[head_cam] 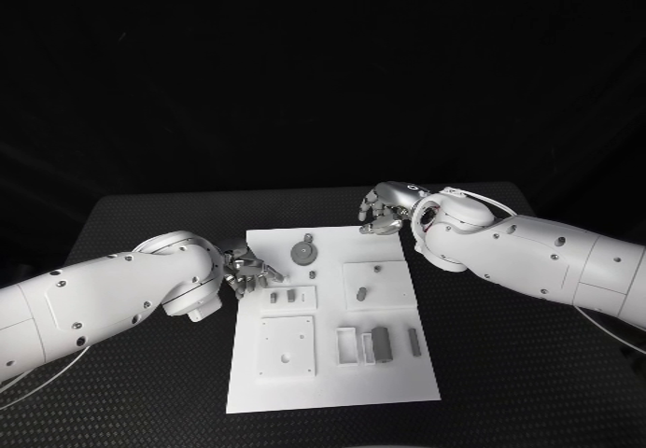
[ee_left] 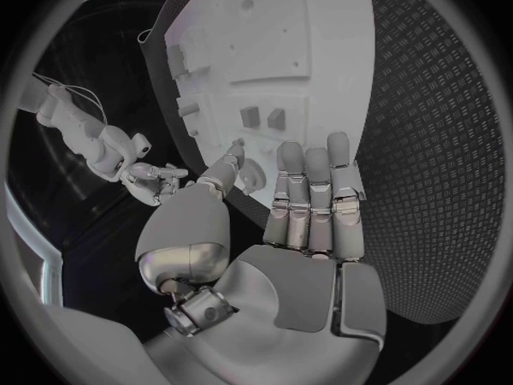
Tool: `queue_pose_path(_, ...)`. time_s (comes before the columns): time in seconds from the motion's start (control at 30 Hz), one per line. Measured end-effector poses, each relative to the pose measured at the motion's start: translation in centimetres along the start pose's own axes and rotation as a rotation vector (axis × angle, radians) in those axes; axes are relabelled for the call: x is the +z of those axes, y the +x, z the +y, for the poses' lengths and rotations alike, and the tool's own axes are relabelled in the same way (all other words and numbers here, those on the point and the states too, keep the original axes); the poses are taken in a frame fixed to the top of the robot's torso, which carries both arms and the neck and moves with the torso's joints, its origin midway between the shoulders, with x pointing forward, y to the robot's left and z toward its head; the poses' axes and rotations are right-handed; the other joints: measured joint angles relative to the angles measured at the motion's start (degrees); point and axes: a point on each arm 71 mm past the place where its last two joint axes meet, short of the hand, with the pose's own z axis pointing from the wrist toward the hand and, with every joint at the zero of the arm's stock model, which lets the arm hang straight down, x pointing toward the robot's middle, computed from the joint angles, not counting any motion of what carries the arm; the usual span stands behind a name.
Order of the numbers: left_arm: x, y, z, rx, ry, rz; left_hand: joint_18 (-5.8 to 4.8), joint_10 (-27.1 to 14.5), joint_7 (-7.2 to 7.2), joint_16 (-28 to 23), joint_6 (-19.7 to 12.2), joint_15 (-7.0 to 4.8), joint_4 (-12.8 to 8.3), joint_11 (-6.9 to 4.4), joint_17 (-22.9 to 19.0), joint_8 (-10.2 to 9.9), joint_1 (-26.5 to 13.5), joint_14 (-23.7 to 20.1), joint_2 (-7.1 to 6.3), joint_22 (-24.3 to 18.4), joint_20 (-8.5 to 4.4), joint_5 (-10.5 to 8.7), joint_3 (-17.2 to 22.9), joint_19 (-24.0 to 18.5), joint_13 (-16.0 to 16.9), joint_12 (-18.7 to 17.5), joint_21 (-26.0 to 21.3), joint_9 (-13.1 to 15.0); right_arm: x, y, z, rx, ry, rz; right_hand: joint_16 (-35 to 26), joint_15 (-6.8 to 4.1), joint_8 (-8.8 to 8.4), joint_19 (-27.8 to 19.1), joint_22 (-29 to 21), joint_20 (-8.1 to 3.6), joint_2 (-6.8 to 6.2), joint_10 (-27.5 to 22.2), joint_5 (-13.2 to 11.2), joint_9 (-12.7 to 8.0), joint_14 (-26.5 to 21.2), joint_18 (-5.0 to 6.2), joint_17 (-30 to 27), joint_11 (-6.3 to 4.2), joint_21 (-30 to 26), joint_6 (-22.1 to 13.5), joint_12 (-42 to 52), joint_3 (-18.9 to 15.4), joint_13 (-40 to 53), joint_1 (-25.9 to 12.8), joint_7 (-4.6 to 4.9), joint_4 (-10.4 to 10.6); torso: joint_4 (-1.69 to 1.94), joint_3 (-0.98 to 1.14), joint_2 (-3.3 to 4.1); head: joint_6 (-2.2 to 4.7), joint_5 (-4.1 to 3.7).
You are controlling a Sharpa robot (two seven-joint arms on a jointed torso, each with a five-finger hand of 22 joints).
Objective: Assemble the parts on the task board
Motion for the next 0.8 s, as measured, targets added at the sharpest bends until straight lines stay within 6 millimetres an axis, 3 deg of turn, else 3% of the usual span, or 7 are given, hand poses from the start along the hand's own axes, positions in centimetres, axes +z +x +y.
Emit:
queue_pose_path(0.13,-0.1,-0.6,-0.5,-0.063,0.096,-0.094,0.01,-5.56,2.07,-5.78,-3.08,4.22,-2.84,3.17,-3.32,-0.23,5.5,-5.65,1.29,-2.6,4.19,1.13,2.46,-5.7,-4.85,-6.61,-4.99,0.01,0.0,0.0,-0.1,0.0,0.001,0.0,0.0,0.0,0.0,0.0,0.0,0.0,0.0,0.0,0.0,0.0,0.0,0.0,0.0,0.0,0.0,0.01,0.0,0.0,0.0,0.0,-0.01,0.0,0.02,0.01,-0.01,0.23,-0.06)
queue_pose_path(0.2,-0.2,-0.9,-0.9,-0.08,0.15,-0.13,0.02,-7.21,2.53,-9.25,-4.0,6.05,-2.99,4.82,-5.34,-0.23,9.27,-7.22,1.75,-4.52,6.16,1.22,5.48,-8.07,-8.13,-10.83,-6.13,-0.4,0.0,0.0,-0.1,-0.001,0.002,-0.001,0.0,0.0,0.0,0.0,0.0,0.0,0.0,0.0,0.0,0.0,0.0,0.0,0.0,0.0,0.0,0.03,0.0,0.0,0.0,0.0,-0.02,0.0,0.03,0.03,-0.01,0.31,-0.08)
queue_pose_path(0.3,-0.4,-1.2,-1.7,-0.088,0.242,-0.182,0.02,-8.09,3.1,-12.29,-4.89,7.4,-3.26,6.95,-7.04,-1.37,13.48,-6.32,1.81,-6.96,7.22,1.22,8.74,-9.03,-13.94,-18.93,-6.14,-1.66,0.0,0.0,-0.2,0.0,0.003,-0.001,0.0,0.0,0.0,0.0,0.0,0.0,0.0,0.0,0.0,-0.01,0.0,0.0,0.0,0.0,0.0,-0.05,0.0,0.0,0.0,0.0,0.05,0.0,0.03,0.01,-0.01,0.44,-0.14)
queue_pose_path(0.37,-0.5,-1.3,-2.2,-0.069,0.299,-0.213,0.09,-6.63,3.11,-12.91,-4.89,7.25,-3.5,7.5,-7.34,-1.7,16.08,-5.09,1.71,-7.88,7.49,1.21,9.51,-8.27,-16.71,-22.99,-6.14,-2.38,0.0,0.0,-0.2,0.001,0.004,-0.003,0.0,0.0,0.0,-0.01,0.0,-0.01,0.0,0.0,0.0,-0.01,0.0,0.0,0.0,0.0,0.0,-0.16,0.0,-0.01,0.0,0.0,0.16,0.01,0.03,0.0,0.0,0.52,-0.15)
queue_pose_path(0.43,-0.7,-1.4,-2.9,-0.006,0.365,-0.256,0.92,-4.22,2.83,-12.61,-4.48,6.26,-3.59,7.28,-7.1,-1.73,18.69,-2.67,1.35,-8.33,6.81,1.21,9.59,-5.85,-18.6,-25.93,-5.61,-3.0,0.0,-0.1,-0.3,0.001,0.006,-0.004,0.0,0.0,0.0,-0.14,0.0,-0.11,0.0,0.0,0.0,-0.01,0.0,0.0,0.01,0.0,0.0,-0.23,0.0,0.0,0.01,0.0,0.23,0.32,0.03,0.0,0.01,0.68,-0.15)
queue_pose_path(0.57,-0.9,-0.9,-4.6,0.143,0.479,-0.314,0.77,-2.81,1.92,-12.27,-5.35,5.08,-3.49,7.66,-6.44,-3.03,21.08,-0.14,-0.46,-9.1,5.64,0.25,9.01,-3.2,-21.17,-30.86,-5.44,-4.47,0.1,-0.1,-0.5,0.005,0.013,-0.005,0.0,0.0,-0.24,-0.31,0.0,-0.12,0.0,0.0,0.0,-0.01,0.0,0.0,0.01,0.0,0.0,-0.23,0.0,0.0,-0.01,0.0,0.23,0.32,0.02,-0.07,0.01,1.16,-0.13)
queue_pose_path(0.8,-0.2,-0.1,-6.3,0.33,0.576,-0.36,0.32,-2.43,2.29,-11.83,-5.71,4.12,-2.94,7.82,-5.72,-3.55,21.27,2.47,-2.79,-9.43,4.53,0.25,7.98,-0.25,-23.19,-34.67,-5.44,-5.83,0.2,0.0,-0.4,0.026,0.016,-0.007,-0.24,0.16,-0.48,-0.33,0.0,-0.11,0.0,-0.22,0.0,-0.02,-0.17,-0.01,-0.08,0.22,-0.24,-0.45,-0.41,0.16,-0.17,0.0,0.45,0.48,0.01,-0.1,0.04,1.52,-0.2)
